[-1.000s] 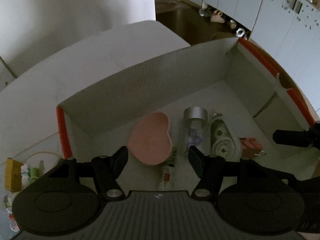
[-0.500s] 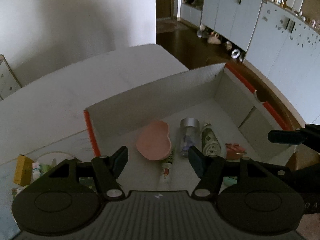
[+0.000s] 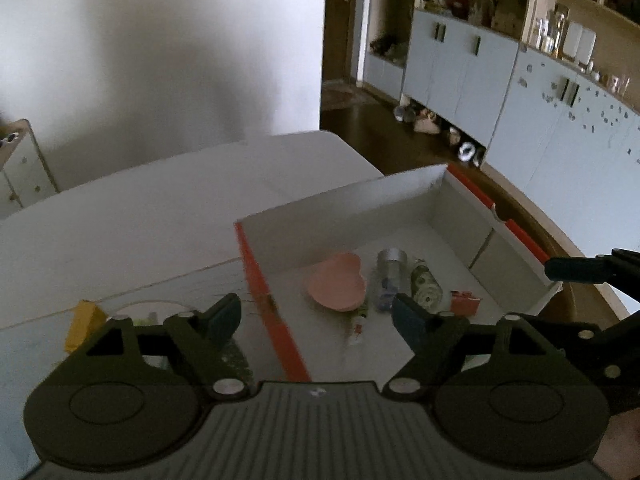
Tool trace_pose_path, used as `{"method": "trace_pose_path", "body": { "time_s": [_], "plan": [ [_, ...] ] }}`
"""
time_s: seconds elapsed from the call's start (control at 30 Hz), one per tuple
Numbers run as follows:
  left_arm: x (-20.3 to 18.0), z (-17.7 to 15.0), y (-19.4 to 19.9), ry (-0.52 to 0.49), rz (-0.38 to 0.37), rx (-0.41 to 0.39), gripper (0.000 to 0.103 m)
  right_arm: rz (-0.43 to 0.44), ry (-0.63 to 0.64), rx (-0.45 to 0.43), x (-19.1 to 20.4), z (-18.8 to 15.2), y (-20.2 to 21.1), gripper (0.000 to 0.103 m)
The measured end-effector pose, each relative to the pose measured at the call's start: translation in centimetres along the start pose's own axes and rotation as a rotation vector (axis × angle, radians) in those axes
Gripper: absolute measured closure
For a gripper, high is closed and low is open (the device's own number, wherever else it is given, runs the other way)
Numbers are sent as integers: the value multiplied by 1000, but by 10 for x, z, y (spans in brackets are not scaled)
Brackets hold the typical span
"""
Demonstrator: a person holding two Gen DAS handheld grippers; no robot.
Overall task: Organize rigid objects
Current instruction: 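Withdraw both grippers from the box back over the table items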
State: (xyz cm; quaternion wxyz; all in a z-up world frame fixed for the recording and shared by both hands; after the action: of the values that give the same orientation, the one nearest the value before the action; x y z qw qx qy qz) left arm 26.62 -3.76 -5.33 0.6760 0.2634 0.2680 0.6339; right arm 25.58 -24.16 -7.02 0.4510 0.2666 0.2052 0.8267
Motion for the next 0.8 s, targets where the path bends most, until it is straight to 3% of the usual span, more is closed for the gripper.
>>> {"method": "trace_pose_path", "body": {
  "time_s": [0.47,0.8],
  "plan": [
    [75,-34,49,55,4,-72,20,23,-24,-14,78,-9,-5,0],
    [149,-69,58,78,31,-60,20,51,67,12,150,-18,-29,0]
  ]
}}
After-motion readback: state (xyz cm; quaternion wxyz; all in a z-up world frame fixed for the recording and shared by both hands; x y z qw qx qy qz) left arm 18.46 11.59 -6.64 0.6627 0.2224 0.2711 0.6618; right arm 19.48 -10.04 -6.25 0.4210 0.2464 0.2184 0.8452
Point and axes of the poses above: each gripper's, at about its wrist camera, not at the fingertips, and y roughly against the way its jaws point, x to its left, z to its top, the point moved 2 cm from there along -y, roughly the way its jaws point, and after that the axes turned 2 degrees about -x, right-handed, at the moved point
